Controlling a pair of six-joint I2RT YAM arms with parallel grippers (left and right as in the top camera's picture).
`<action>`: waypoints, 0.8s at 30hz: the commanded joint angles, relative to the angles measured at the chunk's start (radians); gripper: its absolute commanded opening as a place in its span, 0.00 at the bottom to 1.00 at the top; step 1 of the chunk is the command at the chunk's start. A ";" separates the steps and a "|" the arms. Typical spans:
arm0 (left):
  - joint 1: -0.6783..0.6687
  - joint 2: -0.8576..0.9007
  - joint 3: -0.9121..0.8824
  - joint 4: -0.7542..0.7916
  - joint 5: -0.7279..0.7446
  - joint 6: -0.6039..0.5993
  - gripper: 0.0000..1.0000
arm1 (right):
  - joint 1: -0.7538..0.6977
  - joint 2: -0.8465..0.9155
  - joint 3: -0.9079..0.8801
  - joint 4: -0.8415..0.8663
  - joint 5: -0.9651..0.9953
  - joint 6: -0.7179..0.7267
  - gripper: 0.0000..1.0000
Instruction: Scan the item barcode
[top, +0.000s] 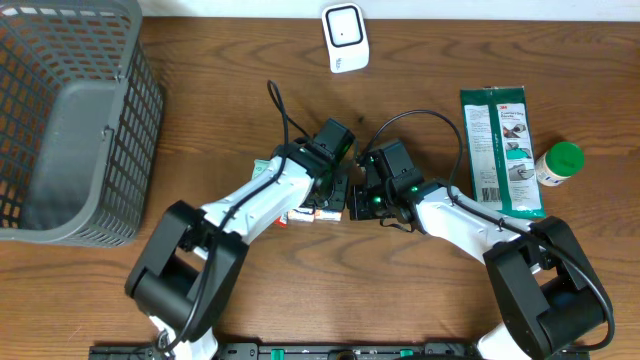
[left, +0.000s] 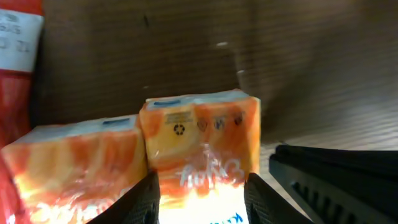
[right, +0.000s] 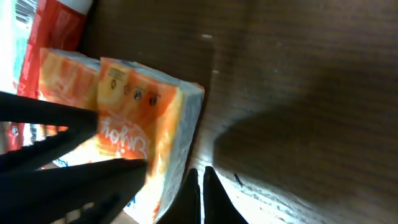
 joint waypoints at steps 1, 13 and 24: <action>0.021 -0.014 0.011 -0.005 0.007 0.031 0.45 | 0.005 0.003 -0.007 0.022 -0.044 0.003 0.01; 0.061 -0.103 0.014 -0.015 0.010 0.031 0.45 | -0.024 0.001 -0.007 0.061 -0.167 -0.031 0.01; 0.060 -0.097 -0.005 -0.015 0.010 0.031 0.45 | 0.030 0.038 -0.013 0.071 -0.032 0.011 0.01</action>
